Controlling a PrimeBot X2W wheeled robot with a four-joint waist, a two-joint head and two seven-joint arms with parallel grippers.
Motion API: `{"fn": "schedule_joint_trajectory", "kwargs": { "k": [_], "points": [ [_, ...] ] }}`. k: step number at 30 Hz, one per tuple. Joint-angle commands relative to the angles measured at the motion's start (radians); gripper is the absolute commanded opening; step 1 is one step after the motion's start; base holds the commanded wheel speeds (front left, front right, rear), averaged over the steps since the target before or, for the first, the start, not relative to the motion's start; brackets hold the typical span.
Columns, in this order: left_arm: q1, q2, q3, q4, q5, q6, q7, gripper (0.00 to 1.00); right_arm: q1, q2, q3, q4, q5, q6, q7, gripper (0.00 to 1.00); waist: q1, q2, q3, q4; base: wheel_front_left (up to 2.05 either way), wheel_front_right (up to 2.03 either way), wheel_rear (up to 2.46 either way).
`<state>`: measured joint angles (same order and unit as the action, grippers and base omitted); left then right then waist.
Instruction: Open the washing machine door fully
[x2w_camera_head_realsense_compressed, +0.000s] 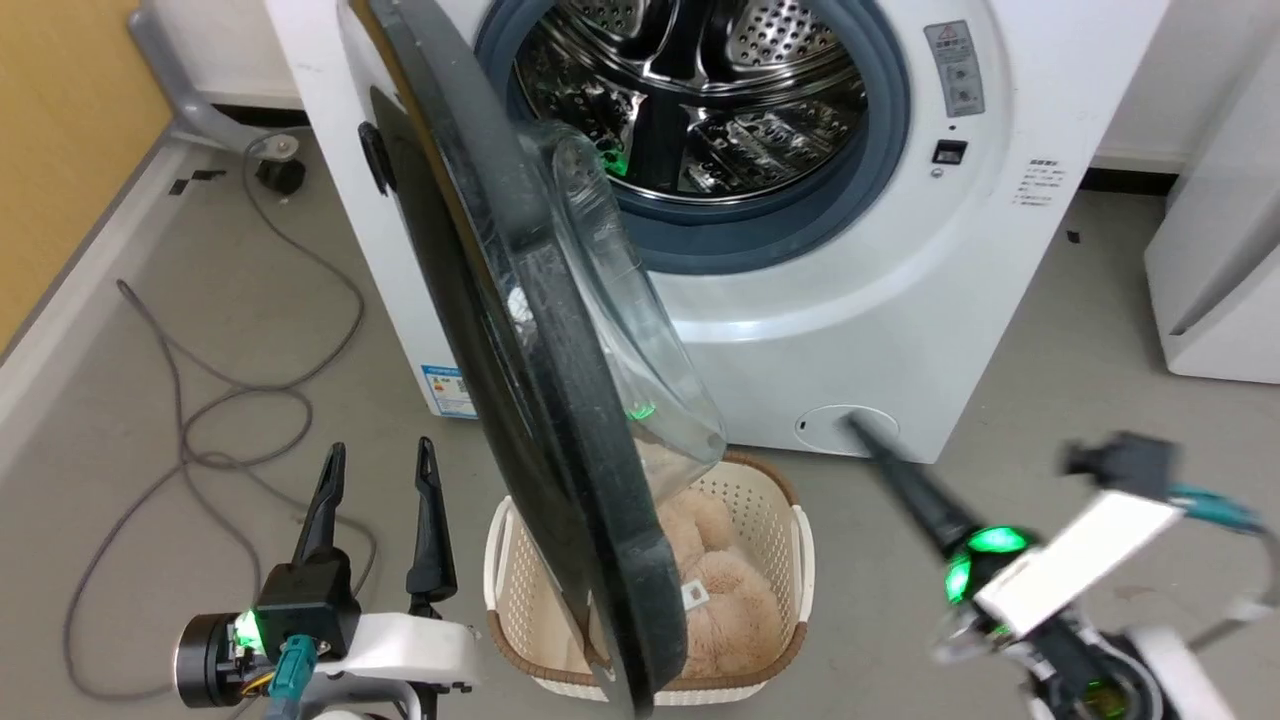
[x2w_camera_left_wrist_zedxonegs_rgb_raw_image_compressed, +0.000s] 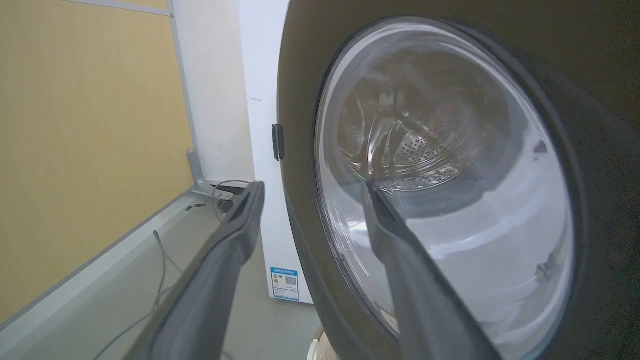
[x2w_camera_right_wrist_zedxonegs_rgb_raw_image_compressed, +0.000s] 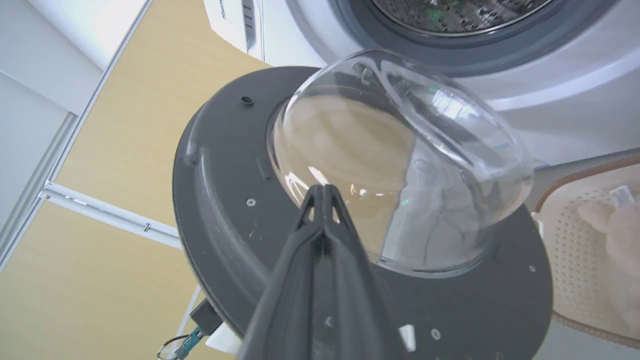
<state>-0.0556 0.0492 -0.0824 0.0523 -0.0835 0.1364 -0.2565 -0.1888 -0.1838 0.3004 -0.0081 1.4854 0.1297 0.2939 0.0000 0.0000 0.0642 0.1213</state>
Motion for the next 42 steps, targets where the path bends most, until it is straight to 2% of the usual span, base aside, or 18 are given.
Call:
{"fn": "schedule_joint_trajectory", "kwargs": {
  "k": [1,2,3,7,9,11,13,16,19,21,23,28,29,30,31,36,41,42],
  "points": [
    [0.016,0.001,0.002,0.002,-0.005,-0.002,-0.005,1.00,0.010,-0.017,-0.021,-0.009,-0.049,0.001,-0.066,0.00,0.0000,0.0000,-0.006,-0.007,0.00,0.00,0.00],
    [0.017,0.001,0.003,0.004,-0.006,-0.002,-0.005,1.00,0.012,-0.025,-0.029,-0.014,-0.080,0.001,-0.113,0.00,0.0000,0.0000,-0.009,-0.010,0.00,0.00,0.00],
    [0.021,0.001,0.004,0.004,-0.006,-0.002,-0.005,1.00,0.025,-0.061,-0.052,-0.017,-0.174,0.001,-0.254,0.00,0.0000,0.0000,-0.017,-0.021,0.00,0.00,0.00],
    [0.028,0.001,0.009,0.005,-0.004,-0.003,-0.005,1.00,0.045,-0.110,-0.062,0.023,-0.326,0.001,-0.456,0.00,0.0000,0.0000,-0.025,-0.034,0.00,0.00,0.00],
    [0.032,0.001,0.011,0.005,-0.004,-0.005,-0.005,1.00,0.053,-0.139,-0.060,0.059,-0.433,0.001,-0.520,0.00,0.0000,0.0000,-0.029,-0.041,0.00,0.00,0.00],
    [0.036,0.001,0.014,0.004,-0.003,-0.006,-0.005,1.00,0.062,-0.146,-0.088,0.101,-0.559,0.001,-0.547,0.00,0.0000,0.0000,-0.031,-0.047,0.00,0.00,0.00],
    [0.039,0.001,0.016,0.002,-0.003,-0.006,-0.005,1.00,0.068,-0.124,-0.150,0.130,-0.685,0.001,-0.554,0.00,0.0000,0.0000,-0.030,-0.053,0.00,0.00,0.00],
    [0.040,0.001,0.017,0.000,-0.002,-0.008,-0.005,1.00,0.086,-0.050,-0.265,0.113,-0.899,0.001,-0.555,0.00,0.0000,0.0000,-0.026,-0.057,0.00,0.00,0.00],
    [0.039,0.001,0.019,-0.002,-0.001,-0.009,-0.005,1.00,0.121,0.027,-0.339,0.085,-1.065,0.001,-0.555,0.00,0.0000,0.0000,-0.022,-0.059,0.00,0.00,0.00],
    [0.039,0.001,0.019,-0.003,-0.001,-0.009,-0.005,1.00,0.147,0.050,-0.354,0.073,-1.180,0.001,-0.555,0.00,0.0000,0.0000,-0.021,-0.060,0.00,0.00,0.00],
    [0.039,0.001,0.019,-0.002,-0.001,-0.009,-0.005,1.00,0.169,0.089,-0.368,0.077,-1.209,0.001,-0.555,0.00,0.0000,0.0000,-0.021,-0.062,0.00,0.00,0.00],
    [0.039,0.001,0.022,0.003,0.002,-0.013,-0.005,1.00,0.210,0.120,-0.368,0.083,-1.298,0.001,-0.555,0.00,0.0000,0.0000,-0.024,-0.066,0.00,0.00,0.00],
    [0.038,0.001,0.023,0.004,0.003,-0.013,-0.005,1.00,0.215,0.122,-0.361,0.082,-1.319,0.001,-0.555,0.04,0.0000,0.0000,-0.024,-0.066,0.00,0.00,0.00],
    [0.038,0.001,0.023,0.005,0.003,-0.014,-0.005,1.00,0.221,0.125,-0.357,0.084,-1.328,0.001,-0.555,0.41,0.0000,0.0000,-0.025,-0.067,0.00,0.00,0.00],
    [0.038,0.001,0.023,0.006,0.004,-0.014,-0.005,1.00,0.227,0.127,-0.356,0.085,-1.333,0.001,-0.556,1.00,0.0000,0.0000,-0.026,-0.067,0.00,0.00,0.00],
    [0.038,0.001,0.022,0.008,0.004,-0.013,-0.005,1.00,0.244,0.133,-0.358,0.067,-1.375,0.001,-0.556,1.00,0.0000,0.0000,-0.029,-0.066,0.00,0.00,0.00],
    [0.039,0.001,0.027,0.009,-0.007,0.004,-0.005,1.00,0.256,0.133,-0.357,0.055,-1.362,0.001,-0.556,1.00,0.0000,0.0000,-0.030,-0.066,0.00,0.00,0.00],
    [0.039,0.001,0.029,0.010,-0.009,0.007,-0.005,0.45,0.257,0.133,-0.358,0.053,-1.361,0.001,-0.556,1.00,0.0000,0.0000,-0.031,-0.066,0.00,0.00,0.00]
  ]
}}
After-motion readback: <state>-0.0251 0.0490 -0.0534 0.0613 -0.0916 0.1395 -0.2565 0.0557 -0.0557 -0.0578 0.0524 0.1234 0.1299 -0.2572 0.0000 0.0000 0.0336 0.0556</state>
